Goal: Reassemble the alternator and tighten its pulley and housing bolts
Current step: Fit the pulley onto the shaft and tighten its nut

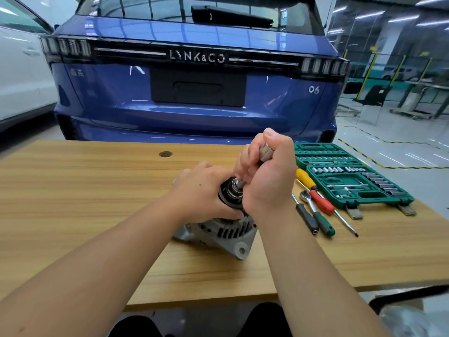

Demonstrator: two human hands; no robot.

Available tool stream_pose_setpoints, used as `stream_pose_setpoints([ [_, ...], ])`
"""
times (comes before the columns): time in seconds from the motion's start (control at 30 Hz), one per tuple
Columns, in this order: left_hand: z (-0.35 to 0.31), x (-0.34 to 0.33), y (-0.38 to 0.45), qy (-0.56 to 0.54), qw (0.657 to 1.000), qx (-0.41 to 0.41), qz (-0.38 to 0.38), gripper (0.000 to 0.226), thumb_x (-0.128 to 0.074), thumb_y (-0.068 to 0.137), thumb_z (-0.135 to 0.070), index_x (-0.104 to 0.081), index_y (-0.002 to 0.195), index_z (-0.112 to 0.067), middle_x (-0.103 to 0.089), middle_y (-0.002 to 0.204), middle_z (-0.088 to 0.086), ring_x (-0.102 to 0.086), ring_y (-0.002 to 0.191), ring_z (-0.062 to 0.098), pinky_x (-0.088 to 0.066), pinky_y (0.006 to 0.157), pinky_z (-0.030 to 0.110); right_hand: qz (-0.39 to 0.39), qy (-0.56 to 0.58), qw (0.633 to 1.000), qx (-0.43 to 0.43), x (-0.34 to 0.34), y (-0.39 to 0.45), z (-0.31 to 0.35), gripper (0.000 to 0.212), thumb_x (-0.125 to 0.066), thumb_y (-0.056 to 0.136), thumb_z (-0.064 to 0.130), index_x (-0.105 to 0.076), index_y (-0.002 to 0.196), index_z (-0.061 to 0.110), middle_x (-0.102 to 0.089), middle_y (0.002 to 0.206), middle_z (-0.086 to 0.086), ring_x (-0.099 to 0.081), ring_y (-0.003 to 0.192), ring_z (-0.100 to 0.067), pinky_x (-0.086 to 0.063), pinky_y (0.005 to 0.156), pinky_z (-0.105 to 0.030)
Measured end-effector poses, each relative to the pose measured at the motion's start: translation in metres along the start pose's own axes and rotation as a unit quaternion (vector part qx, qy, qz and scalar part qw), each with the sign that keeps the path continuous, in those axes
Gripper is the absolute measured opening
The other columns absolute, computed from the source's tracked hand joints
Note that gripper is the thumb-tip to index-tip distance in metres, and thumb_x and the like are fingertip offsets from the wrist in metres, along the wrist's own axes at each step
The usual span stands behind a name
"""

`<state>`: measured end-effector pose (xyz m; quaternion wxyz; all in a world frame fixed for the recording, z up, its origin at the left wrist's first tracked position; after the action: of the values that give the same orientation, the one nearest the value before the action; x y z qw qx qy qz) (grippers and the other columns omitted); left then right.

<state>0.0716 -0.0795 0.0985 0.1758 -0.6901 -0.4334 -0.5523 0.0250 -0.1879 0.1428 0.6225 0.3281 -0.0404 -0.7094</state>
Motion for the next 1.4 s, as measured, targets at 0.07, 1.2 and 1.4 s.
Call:
stream_pose_setpoints([
  [0.07,0.001,-0.001,0.001,0.016,1.000,0.007,-0.002,0.055,-0.070,0.063,-0.076,-0.047,0.109,-0.058,-0.059,0.106,-0.028,-0.041,0.108,0.009,-0.042,0.089,0.042,0.057,0.021,0.998,-0.015,0.001,0.001,0.005,0.035,-0.042,0.079,0.028,-0.038,0.048,0.015,-0.029,0.043,0.000,-0.021,0.046,-0.019,-0.019,0.049,-0.032],
  [1.2,0.002,-0.015,0.005,0.082,0.995,0.024,-0.060,0.080,-0.041,0.057,-0.092,-0.051,0.123,-0.048,-0.043,0.103,-0.037,-0.040,0.119,0.000,-0.027,0.083,0.034,-0.228,-0.524,0.809,-0.139,0.241,0.188,-0.078,0.045,-0.044,0.092,0.058,-0.058,0.107,0.018,-0.064,0.103,-0.003,-0.058,0.097,-0.025,-0.047,0.078,-0.041],
  [1.4,0.002,-0.012,0.004,0.054,0.998,0.019,-0.035,0.097,-0.038,0.053,-0.102,-0.053,0.128,-0.043,-0.041,0.106,-0.034,-0.036,0.112,-0.002,-0.027,0.086,0.034,-0.117,-0.539,0.828,0.095,0.151,0.126,-0.045,0.034,-0.049,0.095,0.042,-0.061,0.110,0.015,-0.056,0.111,0.000,-0.051,0.107,-0.021,-0.042,0.091,-0.038],
])
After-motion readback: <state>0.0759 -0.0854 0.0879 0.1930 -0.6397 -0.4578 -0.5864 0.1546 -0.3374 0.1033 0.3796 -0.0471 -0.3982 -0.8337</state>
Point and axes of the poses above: each hand's wrist, its own y-axis towards the middle knuckle, its own x-axis out of the back of the hand, z = x × y, the point moved 5 cm from there along y, towards the middle knuckle
